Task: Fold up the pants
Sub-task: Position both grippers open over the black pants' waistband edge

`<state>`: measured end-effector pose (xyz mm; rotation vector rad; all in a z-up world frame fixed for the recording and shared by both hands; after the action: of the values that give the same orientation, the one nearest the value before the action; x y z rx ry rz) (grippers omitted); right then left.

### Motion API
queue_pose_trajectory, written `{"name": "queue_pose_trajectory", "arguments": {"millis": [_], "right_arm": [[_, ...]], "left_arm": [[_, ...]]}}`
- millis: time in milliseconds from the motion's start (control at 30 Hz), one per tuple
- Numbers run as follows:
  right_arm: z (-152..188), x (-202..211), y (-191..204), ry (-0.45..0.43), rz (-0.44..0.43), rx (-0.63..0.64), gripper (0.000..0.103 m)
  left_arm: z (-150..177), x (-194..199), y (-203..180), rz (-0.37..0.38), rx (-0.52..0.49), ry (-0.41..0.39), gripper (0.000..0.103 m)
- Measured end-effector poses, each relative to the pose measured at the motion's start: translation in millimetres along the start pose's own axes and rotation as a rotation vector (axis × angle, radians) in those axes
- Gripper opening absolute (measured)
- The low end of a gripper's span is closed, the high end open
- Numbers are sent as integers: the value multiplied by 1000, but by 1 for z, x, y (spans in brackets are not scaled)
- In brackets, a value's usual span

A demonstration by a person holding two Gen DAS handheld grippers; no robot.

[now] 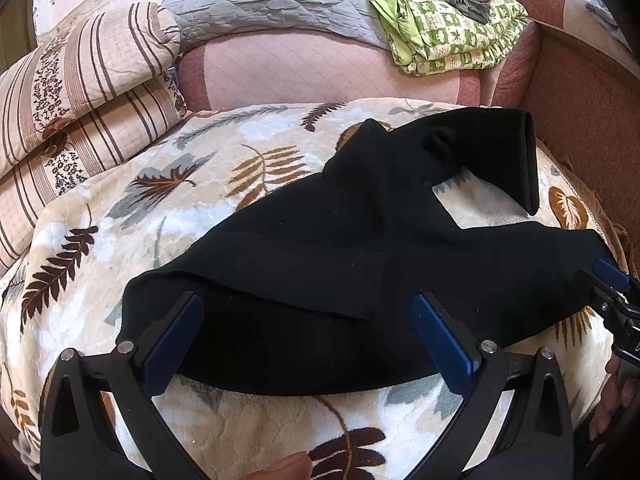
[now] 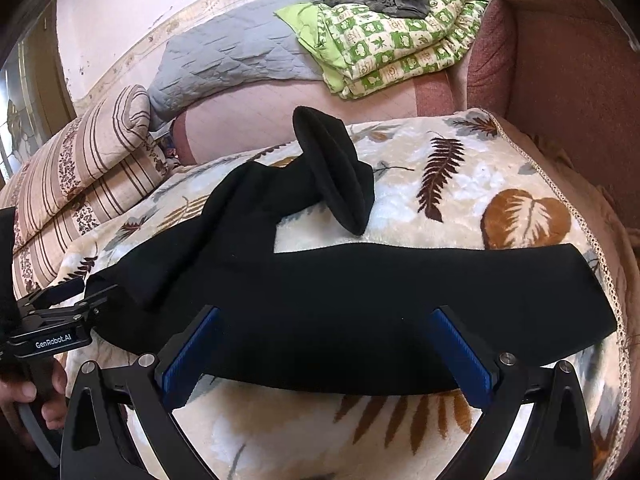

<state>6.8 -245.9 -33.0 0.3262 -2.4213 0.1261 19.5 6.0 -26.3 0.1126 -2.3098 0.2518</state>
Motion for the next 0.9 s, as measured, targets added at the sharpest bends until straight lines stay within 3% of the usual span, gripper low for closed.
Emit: {"name": "queue_pose_trajectory", "arguments": {"millis": [900], "right_arm": [[4,8,-12,-36,20,-39,103]], "left_arm": [[0,1,-1,-14,-9,5,103]]}}
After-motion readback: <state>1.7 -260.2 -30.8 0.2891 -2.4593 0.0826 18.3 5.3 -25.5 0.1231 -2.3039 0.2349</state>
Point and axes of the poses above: each gripper's, at about its wrist camera, not at the fingertips, and x roughly against the way its jaws point, y to its left, z to its underside, the point moved 3 cm from there along -x, roughly the way its jaws point, and after that the axes turned 15 degrees about x, right-handed, at the moved point
